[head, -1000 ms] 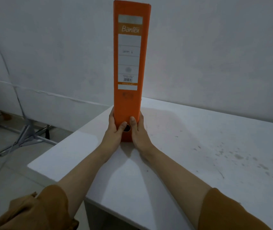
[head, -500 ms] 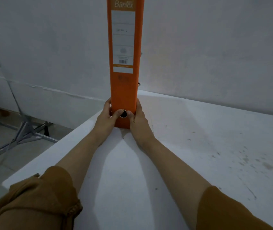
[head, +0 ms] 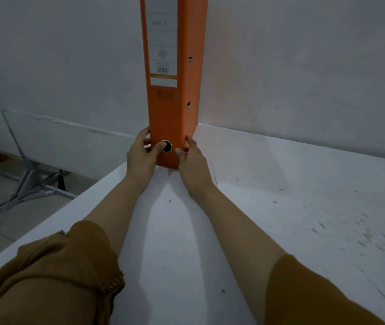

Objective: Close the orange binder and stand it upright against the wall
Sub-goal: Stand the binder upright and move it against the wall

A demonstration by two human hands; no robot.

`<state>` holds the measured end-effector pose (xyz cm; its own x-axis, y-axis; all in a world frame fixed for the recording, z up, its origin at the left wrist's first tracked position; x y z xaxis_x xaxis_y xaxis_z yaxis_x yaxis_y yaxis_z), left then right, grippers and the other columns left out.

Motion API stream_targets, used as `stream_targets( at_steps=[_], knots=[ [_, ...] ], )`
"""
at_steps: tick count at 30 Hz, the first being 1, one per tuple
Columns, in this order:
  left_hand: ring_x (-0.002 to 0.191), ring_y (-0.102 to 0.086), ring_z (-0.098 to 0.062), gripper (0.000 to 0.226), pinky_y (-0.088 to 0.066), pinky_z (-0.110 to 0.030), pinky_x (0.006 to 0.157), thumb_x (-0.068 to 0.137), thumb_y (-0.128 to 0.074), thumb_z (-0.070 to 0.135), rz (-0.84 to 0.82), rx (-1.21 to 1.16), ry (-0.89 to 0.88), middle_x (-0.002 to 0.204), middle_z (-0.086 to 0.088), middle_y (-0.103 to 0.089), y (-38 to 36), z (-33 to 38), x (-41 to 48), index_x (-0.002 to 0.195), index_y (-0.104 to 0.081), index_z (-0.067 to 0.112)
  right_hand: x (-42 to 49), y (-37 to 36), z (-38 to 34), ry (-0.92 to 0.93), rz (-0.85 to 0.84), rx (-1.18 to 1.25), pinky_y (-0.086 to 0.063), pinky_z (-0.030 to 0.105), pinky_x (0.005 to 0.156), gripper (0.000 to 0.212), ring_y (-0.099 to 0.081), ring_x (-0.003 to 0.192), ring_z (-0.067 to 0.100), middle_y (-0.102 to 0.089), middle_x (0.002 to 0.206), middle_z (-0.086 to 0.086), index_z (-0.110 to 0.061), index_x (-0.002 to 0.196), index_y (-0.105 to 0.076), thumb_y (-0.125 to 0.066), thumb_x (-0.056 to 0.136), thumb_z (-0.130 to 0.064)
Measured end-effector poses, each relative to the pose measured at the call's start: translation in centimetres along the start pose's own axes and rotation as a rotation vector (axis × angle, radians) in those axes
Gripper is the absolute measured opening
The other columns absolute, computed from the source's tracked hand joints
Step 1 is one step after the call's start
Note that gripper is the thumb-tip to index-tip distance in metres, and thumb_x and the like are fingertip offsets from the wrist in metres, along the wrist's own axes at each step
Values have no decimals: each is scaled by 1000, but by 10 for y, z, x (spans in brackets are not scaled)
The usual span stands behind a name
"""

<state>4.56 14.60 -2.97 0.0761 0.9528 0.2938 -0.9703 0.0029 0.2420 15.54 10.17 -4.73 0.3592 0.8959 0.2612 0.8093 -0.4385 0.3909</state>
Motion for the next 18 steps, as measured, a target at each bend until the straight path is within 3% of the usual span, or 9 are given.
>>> stream_targets(
  at_steps=[8,18],
  knots=[
    [125,-51,-30,51,-42,-41,104,94,-50,28,66,3,-4,142,-10,-49,-7,-2,11,143,-34,22,10,7,-1,-18,60,-14,-43,40,101,46,-51,121,27,-50,136,9,-19,140,-31,-42,98,-35],
    [128,-48,-30,51,-39,-45,110,97,-42,23,59,71,-63,143,-8,-47,-11,2,12,146,-27,23,9,9,-5,-24,61,-30,-45,39,100,47,-53,119,28,-52,134,10,-16,137,-36,-47,96,-35]
  ],
)
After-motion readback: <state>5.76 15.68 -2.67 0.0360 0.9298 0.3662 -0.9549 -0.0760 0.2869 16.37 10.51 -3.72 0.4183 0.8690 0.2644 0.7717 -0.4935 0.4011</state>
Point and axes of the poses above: each hand's wrist, its own x-axis towards the middle knuckle, its own y-axis out of the back of the hand, z = x × y, the point moved 6 cm from there along x, towards the middle knuckle
